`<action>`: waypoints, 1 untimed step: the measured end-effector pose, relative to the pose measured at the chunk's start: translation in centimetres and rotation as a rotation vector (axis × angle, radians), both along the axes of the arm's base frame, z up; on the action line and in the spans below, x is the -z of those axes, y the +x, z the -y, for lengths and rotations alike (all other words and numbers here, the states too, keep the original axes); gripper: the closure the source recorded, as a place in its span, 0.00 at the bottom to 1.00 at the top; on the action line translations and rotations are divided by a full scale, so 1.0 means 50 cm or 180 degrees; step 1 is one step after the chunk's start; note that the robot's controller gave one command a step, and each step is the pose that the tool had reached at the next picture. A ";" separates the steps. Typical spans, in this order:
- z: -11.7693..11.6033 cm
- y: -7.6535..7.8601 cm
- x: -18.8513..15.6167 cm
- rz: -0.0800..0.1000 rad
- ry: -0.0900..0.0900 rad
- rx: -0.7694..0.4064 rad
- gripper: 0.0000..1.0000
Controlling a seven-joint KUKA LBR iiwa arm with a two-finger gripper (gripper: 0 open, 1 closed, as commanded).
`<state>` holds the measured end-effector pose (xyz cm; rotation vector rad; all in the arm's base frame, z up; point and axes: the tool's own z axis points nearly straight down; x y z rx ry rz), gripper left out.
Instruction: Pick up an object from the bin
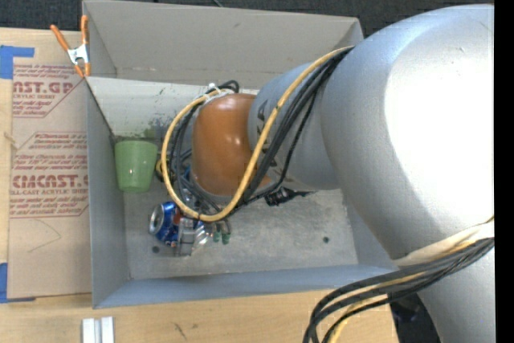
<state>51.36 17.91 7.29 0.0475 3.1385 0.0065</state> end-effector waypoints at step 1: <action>0.044 0.006 -0.147 0.0015 -0.0006 0.0028 1.00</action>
Offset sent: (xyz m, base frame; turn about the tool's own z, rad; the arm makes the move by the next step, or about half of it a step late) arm 0.0009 -0.0221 0.0695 0.0079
